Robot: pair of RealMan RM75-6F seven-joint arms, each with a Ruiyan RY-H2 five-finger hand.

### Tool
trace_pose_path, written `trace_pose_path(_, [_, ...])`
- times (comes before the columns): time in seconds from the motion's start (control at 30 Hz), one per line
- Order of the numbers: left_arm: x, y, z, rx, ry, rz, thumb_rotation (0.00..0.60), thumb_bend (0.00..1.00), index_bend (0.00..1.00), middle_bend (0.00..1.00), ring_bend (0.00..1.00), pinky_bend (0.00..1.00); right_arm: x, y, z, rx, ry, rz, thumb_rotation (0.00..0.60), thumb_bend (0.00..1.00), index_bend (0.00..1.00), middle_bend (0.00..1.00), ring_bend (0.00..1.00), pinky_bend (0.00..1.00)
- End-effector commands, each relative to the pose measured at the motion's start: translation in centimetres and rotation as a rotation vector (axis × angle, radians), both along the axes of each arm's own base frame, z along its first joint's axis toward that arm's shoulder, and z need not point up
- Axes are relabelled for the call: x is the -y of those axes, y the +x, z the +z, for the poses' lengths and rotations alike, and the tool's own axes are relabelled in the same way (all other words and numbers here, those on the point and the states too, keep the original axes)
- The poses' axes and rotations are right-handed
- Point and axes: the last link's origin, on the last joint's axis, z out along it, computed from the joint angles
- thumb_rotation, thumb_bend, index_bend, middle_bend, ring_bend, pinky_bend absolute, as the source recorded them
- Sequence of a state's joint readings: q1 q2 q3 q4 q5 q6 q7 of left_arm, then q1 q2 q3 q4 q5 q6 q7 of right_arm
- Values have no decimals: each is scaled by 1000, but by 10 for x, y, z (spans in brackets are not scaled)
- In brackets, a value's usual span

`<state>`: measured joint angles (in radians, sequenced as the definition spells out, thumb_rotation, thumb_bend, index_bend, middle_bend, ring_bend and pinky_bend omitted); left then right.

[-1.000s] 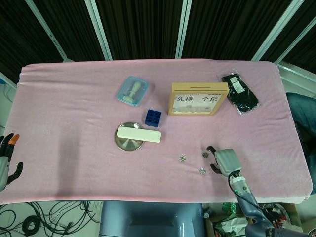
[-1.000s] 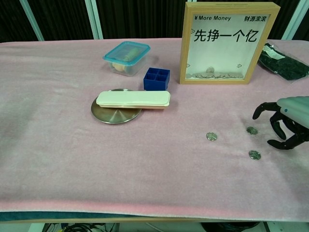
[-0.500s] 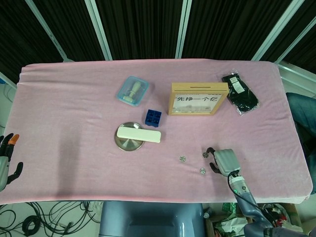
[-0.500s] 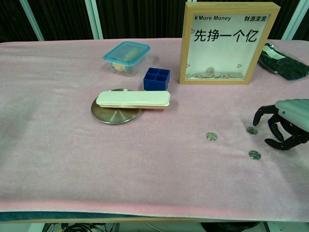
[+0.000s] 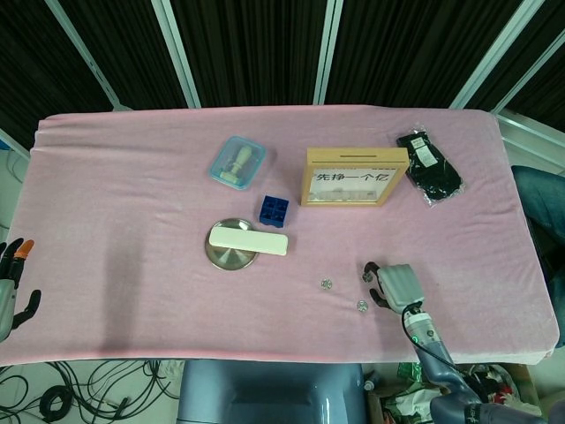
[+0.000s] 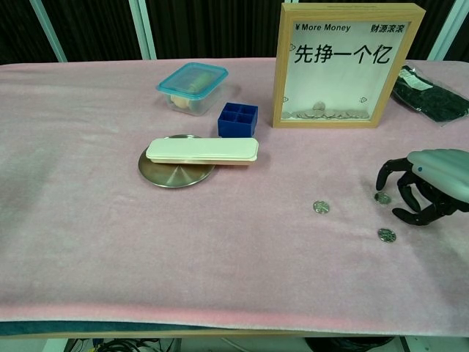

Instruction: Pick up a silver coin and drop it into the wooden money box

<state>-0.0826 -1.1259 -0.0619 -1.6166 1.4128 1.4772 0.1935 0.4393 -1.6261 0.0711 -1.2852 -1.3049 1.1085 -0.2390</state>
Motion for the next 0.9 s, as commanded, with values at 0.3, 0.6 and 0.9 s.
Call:
trace_pose_path(0.3, [0,0,0,0,0,0,600,403,65,42,0,0,0,-1,-4,7,1,-3,600,313,393,703,792,805])
trace_pose_path(0.6, [0,0,0,0,1,1,600,403,65,42,0,0,0,-1,-5,11,2,0,600,313,393,705,794,806])
trace_pose_path(0.9, [0,0,0,-1,1,2,600,403,65,42,0,0,0,-1,-4,17,-5,4,600,313,393,706,794,806])
